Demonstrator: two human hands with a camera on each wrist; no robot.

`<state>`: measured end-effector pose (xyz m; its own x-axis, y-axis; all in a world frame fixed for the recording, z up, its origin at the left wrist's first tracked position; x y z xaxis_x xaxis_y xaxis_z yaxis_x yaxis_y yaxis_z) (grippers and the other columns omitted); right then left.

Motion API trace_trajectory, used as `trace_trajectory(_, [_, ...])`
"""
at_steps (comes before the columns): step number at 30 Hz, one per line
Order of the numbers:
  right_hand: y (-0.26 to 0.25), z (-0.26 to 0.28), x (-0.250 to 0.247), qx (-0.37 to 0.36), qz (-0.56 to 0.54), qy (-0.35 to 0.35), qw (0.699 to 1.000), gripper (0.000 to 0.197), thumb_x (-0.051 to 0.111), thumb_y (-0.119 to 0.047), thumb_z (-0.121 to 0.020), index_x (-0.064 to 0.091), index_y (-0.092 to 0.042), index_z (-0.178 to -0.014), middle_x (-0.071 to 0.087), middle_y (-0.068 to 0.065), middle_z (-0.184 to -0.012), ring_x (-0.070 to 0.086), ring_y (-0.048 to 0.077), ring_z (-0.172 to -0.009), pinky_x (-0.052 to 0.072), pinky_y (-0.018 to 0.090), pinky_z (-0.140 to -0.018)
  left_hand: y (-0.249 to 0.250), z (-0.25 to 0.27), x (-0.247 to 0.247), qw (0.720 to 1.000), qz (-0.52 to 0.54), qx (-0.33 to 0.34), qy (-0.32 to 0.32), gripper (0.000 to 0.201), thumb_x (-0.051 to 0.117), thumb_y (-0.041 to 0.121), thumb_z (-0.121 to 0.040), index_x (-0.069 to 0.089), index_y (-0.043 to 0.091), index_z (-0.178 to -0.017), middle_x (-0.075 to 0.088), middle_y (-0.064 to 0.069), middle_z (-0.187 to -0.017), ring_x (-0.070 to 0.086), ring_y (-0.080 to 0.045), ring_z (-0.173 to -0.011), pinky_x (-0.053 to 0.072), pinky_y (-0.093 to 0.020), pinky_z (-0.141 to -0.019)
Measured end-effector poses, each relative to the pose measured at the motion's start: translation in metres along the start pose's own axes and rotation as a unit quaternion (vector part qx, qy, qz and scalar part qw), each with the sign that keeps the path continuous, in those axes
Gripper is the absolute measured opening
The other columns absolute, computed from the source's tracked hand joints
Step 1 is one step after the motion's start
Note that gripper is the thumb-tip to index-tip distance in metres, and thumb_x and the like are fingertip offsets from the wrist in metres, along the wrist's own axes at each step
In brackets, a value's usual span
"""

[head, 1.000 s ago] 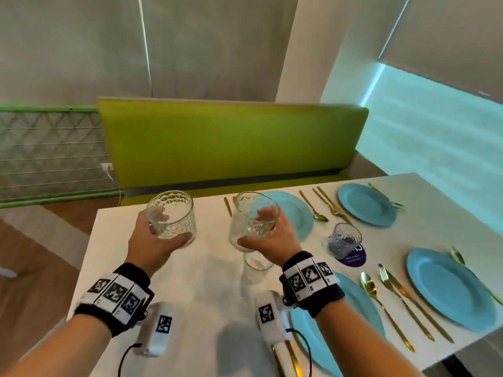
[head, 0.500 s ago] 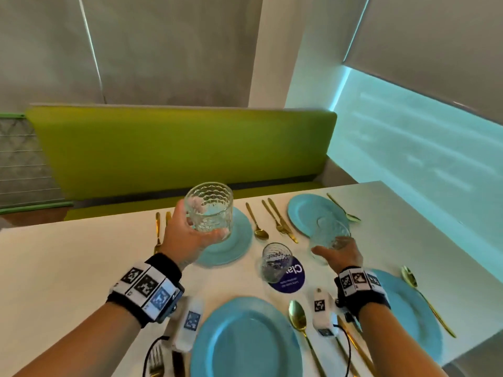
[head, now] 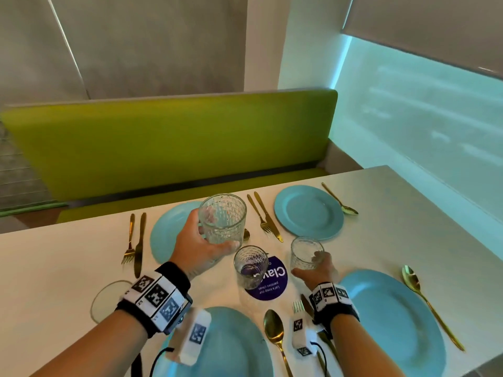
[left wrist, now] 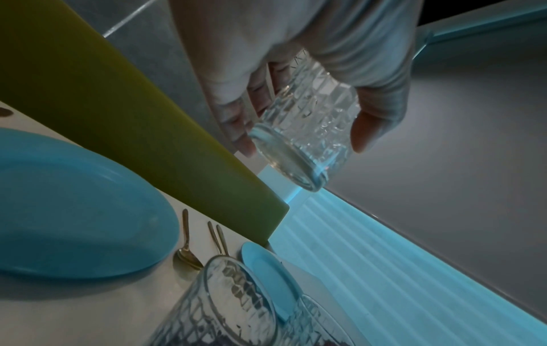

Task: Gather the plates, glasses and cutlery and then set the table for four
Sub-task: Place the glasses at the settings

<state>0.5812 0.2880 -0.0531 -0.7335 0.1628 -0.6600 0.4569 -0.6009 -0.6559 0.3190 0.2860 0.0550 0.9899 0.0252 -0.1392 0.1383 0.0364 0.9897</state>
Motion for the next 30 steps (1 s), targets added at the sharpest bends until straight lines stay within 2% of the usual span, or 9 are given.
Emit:
trace_trajectory(5, [0.007,0.0,-0.002,0.001,-0.029,-0.021,0.999,0.076,0.086,-0.016,-0.06,0.045,-0.016,-0.124,0.059,0.01,-0.125,0.056,0.029,-0.111,0.045,0.029,-0.088,-0.003,-0.009,0.018,1.0,-0.011,0.01,-0.01,0.066,0.088,0.009,-0.055,0.046,0.033,-0.099,0.06,0.009,-0.103,0.055,-0.017,-0.105,0.044,-0.016,-0.072])
trace_trajectory(9, [-0.003,0.004,-0.019,0.012,0.002,-0.06,0.998,0.106,0.085,-0.013,-0.062,0.019,-0.015,-0.146,0.044,0.014,-0.141,0.043,0.032,-0.129,0.041,0.037,-0.102,0.0,-0.014,0.033,1.0,-0.012,0.004,-0.028,0.077,0.091,0.028,-0.042,0.046,0.034,-0.104,0.061,0.006,-0.107,0.056,-0.017,-0.106,0.044,-0.022,-0.078])
trace_trajectory(11, [-0.013,0.01,-0.037,-0.031,0.046,-0.048,0.997,0.118,0.082,-0.011,-0.066,0.0,-0.013,-0.15,0.026,0.011,-0.153,0.027,0.031,-0.138,0.03,0.04,-0.112,0.004,-0.015,0.041,0.999,-0.009,-0.003,-0.038,0.084,0.083,0.042,-0.032,0.045,0.034,-0.107,0.06,0.007,-0.108,0.055,-0.015,-0.105,0.046,-0.026,-0.082])
trace_trajectory(13, [-0.027,0.017,-0.06,-0.102,0.073,-0.017,0.992,0.116,0.079,-0.012,-0.069,-0.004,-0.013,-0.15,0.017,0.006,-0.156,0.021,0.031,-0.139,0.023,0.039,-0.115,0.007,-0.017,0.049,0.999,-0.003,-0.005,-0.051,0.091,0.082,0.043,-0.031,0.044,0.031,-0.113,0.059,0.007,-0.109,0.055,-0.015,-0.105,0.049,-0.031,-0.085])
trace_trajectory(17, [-0.064,0.031,-0.098,-0.209,-0.083,-0.071,0.972,0.088,0.074,-0.005,-0.074,0.026,-0.019,-0.146,0.043,0.005,-0.141,0.043,0.022,-0.127,0.038,0.036,-0.107,0.016,-0.017,0.071,0.996,-0.037,0.013,-0.085,0.073,0.088,0.018,-0.054,0.044,0.027,-0.112,0.055,0.014,-0.102,0.056,-0.019,-0.104,0.053,-0.033,-0.085])
trace_trajectory(20, [-0.083,0.043,-0.109,-0.217,-0.18,-0.235,0.93,0.073,0.072,0.004,-0.073,0.041,-0.018,-0.136,0.055,0.0,-0.125,0.053,0.013,-0.112,0.049,0.023,-0.09,0.022,-0.014,0.092,0.99,-0.066,0.026,-0.118,0.076,0.086,0.031,-0.051,0.043,0.031,-0.113,0.053,0.019,-0.102,0.056,-0.019,-0.107,0.053,-0.036,-0.09])
trace_trajectory(22, [-0.085,0.045,-0.109,-0.223,-0.18,-0.292,0.912,0.067,0.07,0.01,-0.073,0.044,-0.018,-0.128,0.059,-0.001,-0.115,0.057,0.011,-0.104,0.053,0.023,-0.084,0.027,-0.01,0.105,0.987,-0.07,0.038,-0.142,0.081,0.083,0.041,-0.047,0.044,0.031,-0.116,0.055,0.017,-0.104,0.057,-0.015,-0.105,0.054,-0.025,-0.085])
trace_trajectory(25, [-0.078,0.036,-0.105,-0.226,-0.2,-0.286,0.909,0.066,0.076,0.005,-0.065,0.049,-0.02,-0.12,0.059,0.003,-0.115,0.059,0.017,-0.105,0.05,0.033,-0.095,0.032,-0.007,0.119,0.982,-0.083,0.06,-0.156,0.078,0.086,0.027,-0.057,0.045,0.023,-0.124,0.059,0.012,-0.105,0.059,-0.006,-0.096,0.051,-0.01,-0.071])
trace_trajectory(30, [-0.058,0.02,-0.111,-0.233,-0.24,-0.215,0.918,0.066,0.079,-0.028,-0.039,0.057,-0.024,-0.102,0.065,0.0,-0.099,0.063,0.016,-0.095,0.051,0.034,-0.091,0.035,-0.01,0.131,0.971,-0.111,0.047,-0.207,0.102,0.088,0.028,-0.055,0.031,0.026,-0.139,0.048,0.004,-0.134,0.052,-0.012,-0.117,0.048,-0.032,-0.099])
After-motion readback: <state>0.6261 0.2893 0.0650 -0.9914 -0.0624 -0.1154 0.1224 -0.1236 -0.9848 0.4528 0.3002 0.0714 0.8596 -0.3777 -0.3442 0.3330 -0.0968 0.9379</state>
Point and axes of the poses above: each hand's wrist, its own z-axis away from the middle knuckle, its own x-axis out of the palm, y = z × x, the point moved 1 cm from there along -z, towards the middle knuckle
